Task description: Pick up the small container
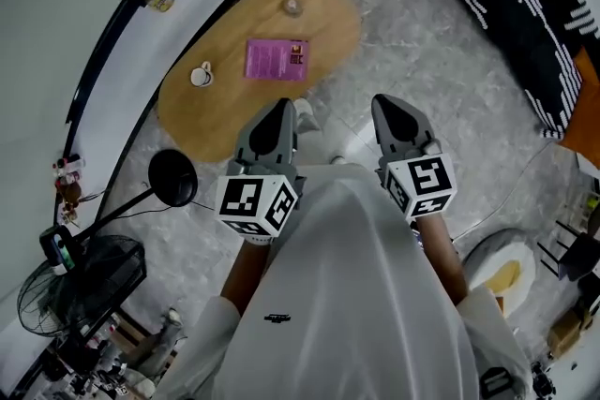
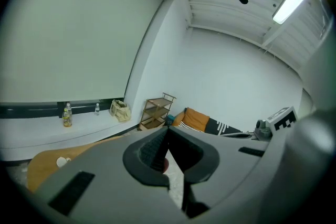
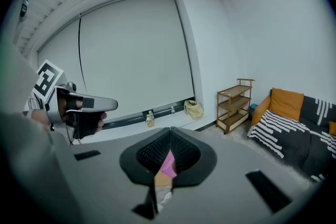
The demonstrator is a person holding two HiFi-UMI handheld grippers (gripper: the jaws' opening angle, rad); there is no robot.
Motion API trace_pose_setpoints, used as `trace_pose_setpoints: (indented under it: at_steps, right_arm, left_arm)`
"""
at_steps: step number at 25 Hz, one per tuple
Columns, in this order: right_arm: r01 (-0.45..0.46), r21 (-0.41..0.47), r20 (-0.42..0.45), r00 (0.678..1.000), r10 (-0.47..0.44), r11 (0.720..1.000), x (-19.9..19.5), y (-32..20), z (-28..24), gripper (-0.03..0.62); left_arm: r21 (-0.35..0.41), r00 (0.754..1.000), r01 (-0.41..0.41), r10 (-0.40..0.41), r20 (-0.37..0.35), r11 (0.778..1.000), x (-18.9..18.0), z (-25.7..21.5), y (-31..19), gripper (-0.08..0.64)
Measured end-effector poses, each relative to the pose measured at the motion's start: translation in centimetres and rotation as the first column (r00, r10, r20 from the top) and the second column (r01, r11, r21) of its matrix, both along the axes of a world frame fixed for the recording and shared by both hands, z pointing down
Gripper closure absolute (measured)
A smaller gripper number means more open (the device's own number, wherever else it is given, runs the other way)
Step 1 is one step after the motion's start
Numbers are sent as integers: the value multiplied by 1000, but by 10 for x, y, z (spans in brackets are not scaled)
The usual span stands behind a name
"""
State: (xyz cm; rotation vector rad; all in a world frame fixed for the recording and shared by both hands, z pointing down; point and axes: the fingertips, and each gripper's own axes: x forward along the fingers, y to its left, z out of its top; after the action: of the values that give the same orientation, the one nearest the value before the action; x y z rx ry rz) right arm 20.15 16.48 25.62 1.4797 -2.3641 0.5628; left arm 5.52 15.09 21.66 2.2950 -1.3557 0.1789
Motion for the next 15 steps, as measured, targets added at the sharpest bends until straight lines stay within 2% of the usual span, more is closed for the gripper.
trace_pose_setpoints:
  at_steps: [11, 15]
  right_arm:
    - [38, 61, -44, 998, -36, 997, -65, -131, -20, 584]
    - [46, 94, -80, 996, -38, 995, -79, -163, -26, 580]
  left_arm:
    - [59, 998, 49, -47, -45, 997, -78, -13, -130, 546]
    - [72, 999, 15, -12, -43, 997, -91, -9, -154, 546]
